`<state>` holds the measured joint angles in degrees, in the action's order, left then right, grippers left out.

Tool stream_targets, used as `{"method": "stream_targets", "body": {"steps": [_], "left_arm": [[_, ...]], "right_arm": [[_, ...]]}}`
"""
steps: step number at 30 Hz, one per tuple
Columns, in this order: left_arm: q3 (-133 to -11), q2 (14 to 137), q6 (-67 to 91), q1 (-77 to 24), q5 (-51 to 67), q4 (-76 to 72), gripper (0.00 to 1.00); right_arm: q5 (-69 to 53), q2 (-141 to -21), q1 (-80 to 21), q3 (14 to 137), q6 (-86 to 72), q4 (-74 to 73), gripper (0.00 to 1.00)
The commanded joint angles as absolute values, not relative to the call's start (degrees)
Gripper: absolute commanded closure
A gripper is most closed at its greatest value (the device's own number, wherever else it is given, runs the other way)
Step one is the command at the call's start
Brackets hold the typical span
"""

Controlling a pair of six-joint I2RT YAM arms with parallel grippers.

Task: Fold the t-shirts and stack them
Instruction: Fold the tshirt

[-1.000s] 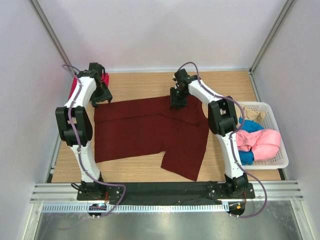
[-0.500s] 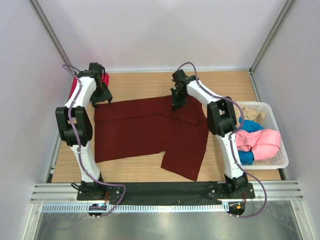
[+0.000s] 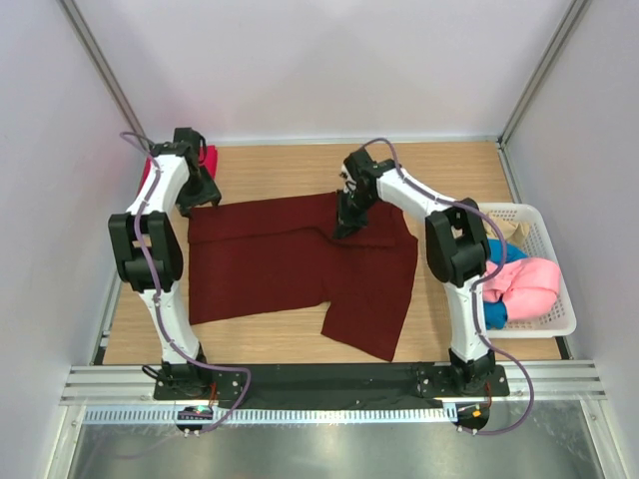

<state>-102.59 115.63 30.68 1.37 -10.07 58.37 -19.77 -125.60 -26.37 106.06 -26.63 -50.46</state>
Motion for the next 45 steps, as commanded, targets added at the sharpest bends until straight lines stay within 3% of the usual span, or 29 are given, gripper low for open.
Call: {"method": "stream_targets", "body": {"steps": [1,3,7,10,16,22,23,24,26,31,37,40,41,44,45], "left_arm": [[-100.99,113.03,29.44,1.76,-10.28,57.66,0.35],[-100.11,112.76,28.92,1.76,-10.02,57.74,0.35],[-98.79,111.98,27.69,1.76,-11.77,58.36,0.35],[-97.91,110.66,27.07,1.67,-11.87,57.92,0.35],[-94.75,108.99,29.17,0.44,-8.54,56.34,0.36],[-95.01,112.4,32.51,0.53,-4.84,56.16,0.4],[-94.66,112.67,32.87,0.44,-4.75,55.9,0.41],[-94.31,112.94,33.13,0.53,-4.83,55.29,0.42],[-93.43,113.2,34.44,0.61,-4.57,55.02,0.47],[-88.78,111.36,35.95,0.44,-4.57,50.99,0.49],[-92.28,116.28,33.93,0.44,-9.23,54.14,0.46],[-93.78,115.06,34.19,0.53,-10.63,55.19,0.46],[-93.34,113.92,34.8,0.53,-10.9,55.63,0.45],[-87.12,107.94,40.94,0.53,-11.25,57.73,0.41],[-85.19,106.19,42.44,0.53,-11.42,58.35,0.41]], "right_arm": [[-30.2,-119.46,-29.0,96.97,-30.49,-48.36,0.82],[-31.46,-114.72,-29.71,89.26,-30.94,-45.72,0.75],[-24.54,-103.82,-29.36,80.34,-28.84,-37.99,0.33],[-17.94,-100.81,-28.04,80.68,-26.02,-37.53,0.29],[-4.15,-107.38,-22.78,87.36,-23.38,-44.03,0.47],[10.36,-117.83,-20.21,94.91,-20.05,-34.64,0.54],[11.24,-119.78,-20.13,97.18,-18.04,-33.06,0.59],[12.47,-121.45,-20.04,99.03,-17.32,-32.35,0.75],[14.59,-125.57,-19.17,103.16,-16.96,-33.14,0.9],[15.29,-129.45,-18.11,105.2,-16.7,-27.78,0.92],[18.46,-137.63,-14.33,113.45,-16.87,-32.77,0.92],[15.13,-137.55,-14.06,119.17,-15.73,-37.34,0.77],[14.51,-137.2,-14.24,121.96,-16.25,-38.92,0.63],[13.2,-134.31,-15.46,127.16,-19.59,-51.2,0.39],[11.97,-132.99,-15.9,127.44,-20.21,-53.33,0.37]]}}
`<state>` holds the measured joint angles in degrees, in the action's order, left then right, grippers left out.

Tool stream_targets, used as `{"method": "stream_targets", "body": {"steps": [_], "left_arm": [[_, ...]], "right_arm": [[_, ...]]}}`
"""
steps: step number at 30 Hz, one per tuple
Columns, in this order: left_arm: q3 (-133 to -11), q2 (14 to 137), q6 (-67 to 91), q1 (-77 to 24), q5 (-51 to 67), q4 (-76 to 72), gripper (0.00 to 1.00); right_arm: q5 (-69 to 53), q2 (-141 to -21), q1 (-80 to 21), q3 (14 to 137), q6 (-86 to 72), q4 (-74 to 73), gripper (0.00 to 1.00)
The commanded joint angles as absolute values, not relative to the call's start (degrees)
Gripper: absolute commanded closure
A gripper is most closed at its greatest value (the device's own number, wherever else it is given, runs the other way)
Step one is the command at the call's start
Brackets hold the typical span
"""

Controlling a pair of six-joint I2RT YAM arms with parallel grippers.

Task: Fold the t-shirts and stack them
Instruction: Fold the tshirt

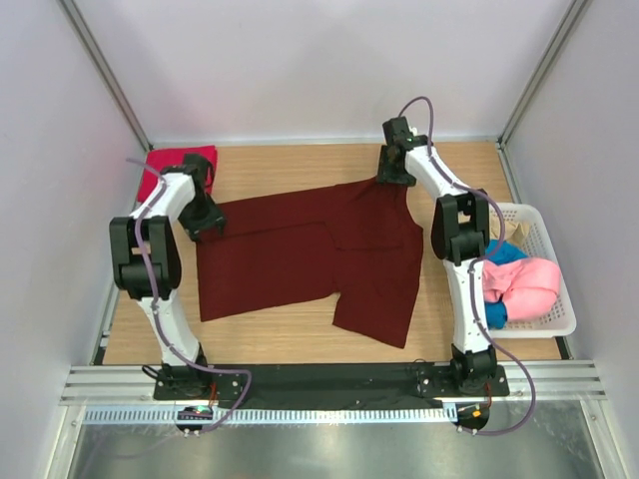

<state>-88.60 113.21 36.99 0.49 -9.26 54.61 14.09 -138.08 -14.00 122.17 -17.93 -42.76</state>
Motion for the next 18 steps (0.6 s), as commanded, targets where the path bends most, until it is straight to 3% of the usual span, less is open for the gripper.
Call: {"method": "stream_targets", "body": {"steps": [1,4,11,18], "left_arm": [[-80.47,103.3,44.8,0.53,-11.34,58.88,0.42],[-70.98,96.36,48.15,0.53,-12.3,59.94,0.48],[-55.84,84.21,56.06,2.02,-12.14,59.15,0.49],[-44.77,83.59,60.11,6.85,-4.94,54.68,0.46]], "right_arm": [[11.78,-129.76,-17.39,126.66,-20.48,-55.44,0.36],[8.54,-119.85,-20.81,117.04,-20.13,-58.18,0.32],[-2.86,-94.18,-29.43,85.93,-23.37,-50.9,0.32],[-4.66,-77.81,-32.96,65.49,-26.19,-47.81,0.32]]}}
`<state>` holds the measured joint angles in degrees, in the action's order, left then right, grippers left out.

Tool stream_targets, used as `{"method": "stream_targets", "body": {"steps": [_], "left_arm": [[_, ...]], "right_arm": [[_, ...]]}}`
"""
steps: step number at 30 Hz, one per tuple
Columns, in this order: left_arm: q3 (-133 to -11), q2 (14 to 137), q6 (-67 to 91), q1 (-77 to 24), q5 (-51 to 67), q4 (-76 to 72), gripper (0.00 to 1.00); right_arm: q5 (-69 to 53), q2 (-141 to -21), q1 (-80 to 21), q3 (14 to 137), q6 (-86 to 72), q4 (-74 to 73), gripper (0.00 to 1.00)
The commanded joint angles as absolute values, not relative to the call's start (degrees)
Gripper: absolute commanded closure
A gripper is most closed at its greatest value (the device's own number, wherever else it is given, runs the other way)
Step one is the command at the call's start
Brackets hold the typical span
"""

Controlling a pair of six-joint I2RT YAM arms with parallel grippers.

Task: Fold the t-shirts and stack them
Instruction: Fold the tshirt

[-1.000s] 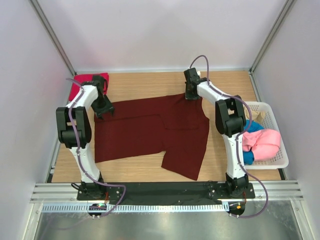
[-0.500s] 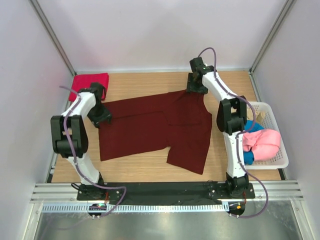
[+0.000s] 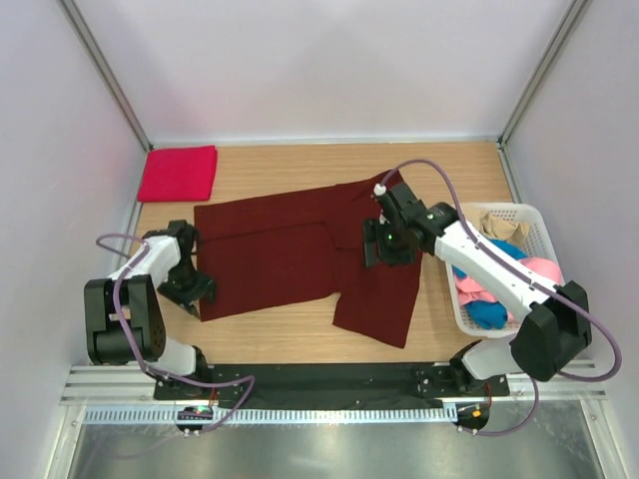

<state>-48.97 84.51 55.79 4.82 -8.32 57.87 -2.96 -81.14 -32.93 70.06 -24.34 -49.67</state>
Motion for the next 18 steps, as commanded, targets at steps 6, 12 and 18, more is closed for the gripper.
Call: {"method": "stream_targets", "body": {"steps": [6,12,18], "left_arm": [[-39.82,81.56,61.87,8.44,-4.83,49.92,0.51],[-41.04,81.13,61.17,8.79,-7.82,51.41,0.5],[-38.41,80.07,61.44,9.4,-8.53,50.8,0.51]], "right_arm": [[-4.74,-71.46,-33.05,59.42,-24.61,-50.01,0.32],[-5.54,-67.77,-32.96,55.11,-24.52,-50.71,0.32],[-4.05,-67.15,-33.05,53.09,-25.31,-52.29,0.33]]}}
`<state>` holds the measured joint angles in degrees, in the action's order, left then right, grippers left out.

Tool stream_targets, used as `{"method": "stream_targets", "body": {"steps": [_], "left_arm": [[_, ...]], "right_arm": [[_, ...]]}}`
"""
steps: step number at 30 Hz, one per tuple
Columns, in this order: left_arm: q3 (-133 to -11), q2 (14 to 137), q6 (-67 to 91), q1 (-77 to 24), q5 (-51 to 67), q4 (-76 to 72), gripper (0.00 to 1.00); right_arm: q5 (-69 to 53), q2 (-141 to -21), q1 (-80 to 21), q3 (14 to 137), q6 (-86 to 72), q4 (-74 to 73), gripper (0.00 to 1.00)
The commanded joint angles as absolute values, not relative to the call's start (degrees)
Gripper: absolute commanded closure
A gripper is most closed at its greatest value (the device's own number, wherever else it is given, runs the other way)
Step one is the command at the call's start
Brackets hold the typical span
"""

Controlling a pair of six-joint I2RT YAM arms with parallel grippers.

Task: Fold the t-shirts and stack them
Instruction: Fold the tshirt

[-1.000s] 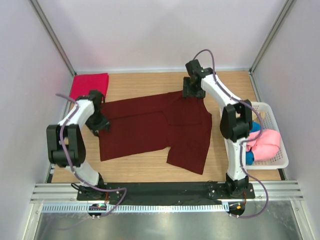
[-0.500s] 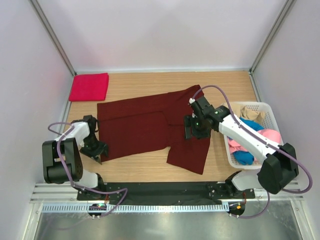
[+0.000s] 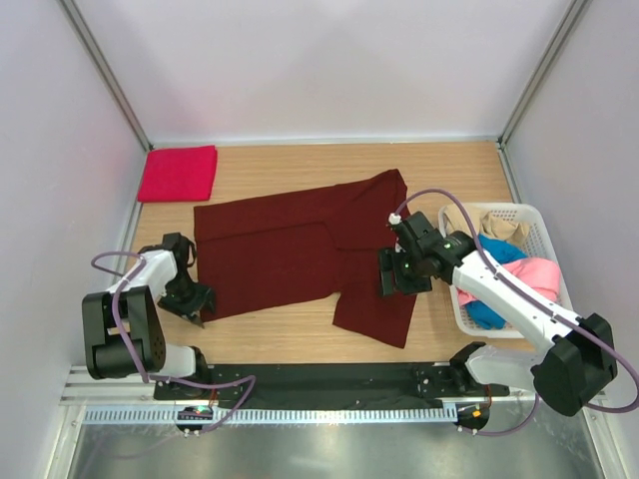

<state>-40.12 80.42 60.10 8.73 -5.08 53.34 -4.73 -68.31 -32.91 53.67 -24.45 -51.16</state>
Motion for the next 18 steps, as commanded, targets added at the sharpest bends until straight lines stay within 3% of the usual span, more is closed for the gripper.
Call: {"method": "stream_targets", "body": {"steps": [1,10,12,18], "left_arm": [[-38.15,80.33,61.35,9.49,-8.61,50.02,0.53],[-39.64,82.97,57.92,10.02,-10.02,48.16,0.81],[-40.51,83.76,57.57,10.11,-9.76,48.08,0.93],[-42.98,84.82,55.11,10.11,-9.75,49.57,1.0]], "right_arm": [[-4.13,-67.06,-32.96,52.22,-25.57,-52.29,0.34],[-4.39,-69.52,-33.05,44.92,-42.24,-50.9,0.37],[-4.4,-69.52,-32.96,43.51,-44.29,-50.1,0.37],[-4.04,-66.54,-33.49,36.58,-52.73,-51.24,0.41]]}}
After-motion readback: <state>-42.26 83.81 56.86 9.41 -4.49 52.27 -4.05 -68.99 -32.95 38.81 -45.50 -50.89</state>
